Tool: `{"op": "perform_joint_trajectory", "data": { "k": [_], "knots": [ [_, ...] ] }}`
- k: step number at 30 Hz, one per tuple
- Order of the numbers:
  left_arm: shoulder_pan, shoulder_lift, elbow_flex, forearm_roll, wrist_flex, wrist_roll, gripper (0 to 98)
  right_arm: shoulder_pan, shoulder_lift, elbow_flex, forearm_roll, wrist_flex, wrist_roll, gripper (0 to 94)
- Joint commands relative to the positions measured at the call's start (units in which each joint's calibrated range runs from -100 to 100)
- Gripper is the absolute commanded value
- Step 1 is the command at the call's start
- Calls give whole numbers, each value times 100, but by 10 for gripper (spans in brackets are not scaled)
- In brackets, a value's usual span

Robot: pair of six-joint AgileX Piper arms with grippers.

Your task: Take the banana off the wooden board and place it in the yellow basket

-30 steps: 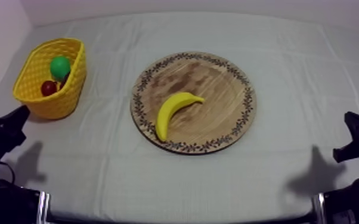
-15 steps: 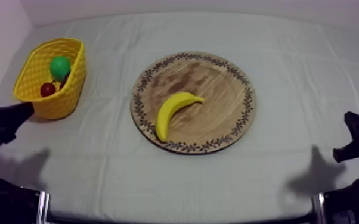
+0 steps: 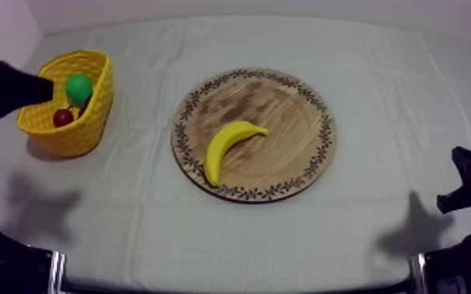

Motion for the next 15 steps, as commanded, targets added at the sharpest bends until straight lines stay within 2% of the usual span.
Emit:
{"op": "perform_joint_trajectory", "data": {
  "k": [1,8,15],
  "knots": [
    [414,971,-1165,-8,349,125,0,2,0,1,0,0,3,3],
    [1086,2451,-2611,-24,728,348,0,2,0,1,0,0,3,3],
    [1436,3690,-3724,89,1236,482,37,2,0,1,0,0,3,3]
  ]
}}
